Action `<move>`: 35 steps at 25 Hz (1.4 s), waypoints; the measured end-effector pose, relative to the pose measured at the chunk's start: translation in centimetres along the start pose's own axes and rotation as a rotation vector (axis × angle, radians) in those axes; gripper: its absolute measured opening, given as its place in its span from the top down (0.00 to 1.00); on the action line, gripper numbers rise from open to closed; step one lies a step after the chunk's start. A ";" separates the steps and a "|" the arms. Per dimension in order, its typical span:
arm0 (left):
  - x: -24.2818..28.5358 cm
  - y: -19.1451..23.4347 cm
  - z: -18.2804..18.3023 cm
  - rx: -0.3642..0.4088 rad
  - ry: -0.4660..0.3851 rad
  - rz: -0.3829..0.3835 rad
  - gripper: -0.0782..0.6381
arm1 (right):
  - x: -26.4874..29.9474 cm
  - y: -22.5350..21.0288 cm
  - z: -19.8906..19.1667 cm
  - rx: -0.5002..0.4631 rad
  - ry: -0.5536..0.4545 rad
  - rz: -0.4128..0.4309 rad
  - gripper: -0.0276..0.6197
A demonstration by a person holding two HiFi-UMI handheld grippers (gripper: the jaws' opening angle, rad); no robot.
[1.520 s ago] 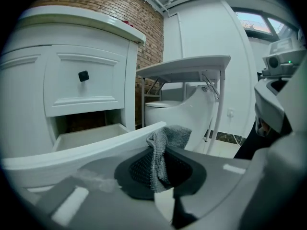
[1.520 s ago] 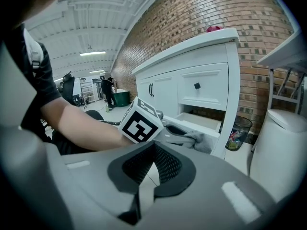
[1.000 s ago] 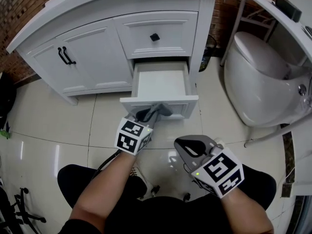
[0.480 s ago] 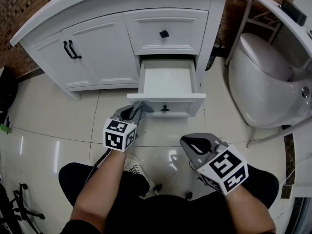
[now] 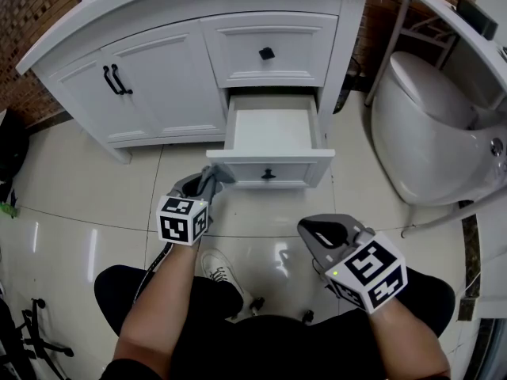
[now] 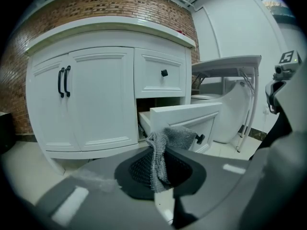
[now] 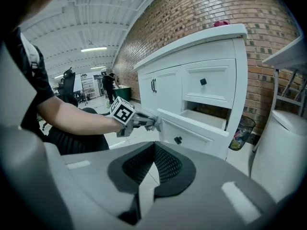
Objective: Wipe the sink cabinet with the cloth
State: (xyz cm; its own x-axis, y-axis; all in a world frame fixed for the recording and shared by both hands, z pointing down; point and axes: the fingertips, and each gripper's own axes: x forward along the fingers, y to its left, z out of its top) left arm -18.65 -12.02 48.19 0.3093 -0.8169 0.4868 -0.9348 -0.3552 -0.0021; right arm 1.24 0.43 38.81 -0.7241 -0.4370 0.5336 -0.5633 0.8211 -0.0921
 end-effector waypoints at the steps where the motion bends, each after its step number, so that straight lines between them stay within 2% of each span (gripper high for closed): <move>1: 0.2 -0.5 -0.2 0.009 0.005 -0.008 0.84 | -0.1 -0.1 0.0 0.000 -0.003 -0.002 0.95; 5: 1.5 -4.4 -1.6 0.073 0.023 -0.089 0.84 | -0.4 -0.1 0.0 0.001 -0.010 -0.004 0.95; 12: 6.6 -15.4 -3.5 0.214 0.067 -0.294 0.84 | -0.8 -0.4 -0.4 0.005 -0.014 -0.009 0.95; 14: 8.1 -17.6 -3.2 0.212 0.068 -0.326 0.84 | -0.8 -0.3 -0.5 0.009 -0.012 -0.008 0.95; 17: 10.0 -19.9 -2.4 0.167 0.061 -0.354 0.84 | -0.8 -0.2 -0.7 0.016 -0.013 -0.002 0.95; 20: 11.5 -21.9 -2.4 0.171 0.067 -0.385 0.84 | -0.8 -0.4 -0.6 0.024 -0.020 -0.001 0.95; 24: 12.9 -22.2 -2.7 0.184 0.079 -0.376 0.84 | -1.0 -0.4 -0.6 0.023 -0.021 0.008 0.95; 35: 11.3 -16.5 -3.9 0.180 0.099 -0.286 0.84 | -0.9 0.0 -0.6 0.016 -0.017 0.015 0.95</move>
State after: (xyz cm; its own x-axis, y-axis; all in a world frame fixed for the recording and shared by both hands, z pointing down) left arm -0.40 -13.59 57.12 0.5275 -0.6276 0.5725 -0.7642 -0.6450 -0.0030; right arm 2.14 1.01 38.84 -0.7389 -0.4312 0.5178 -0.5587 0.8216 -0.1131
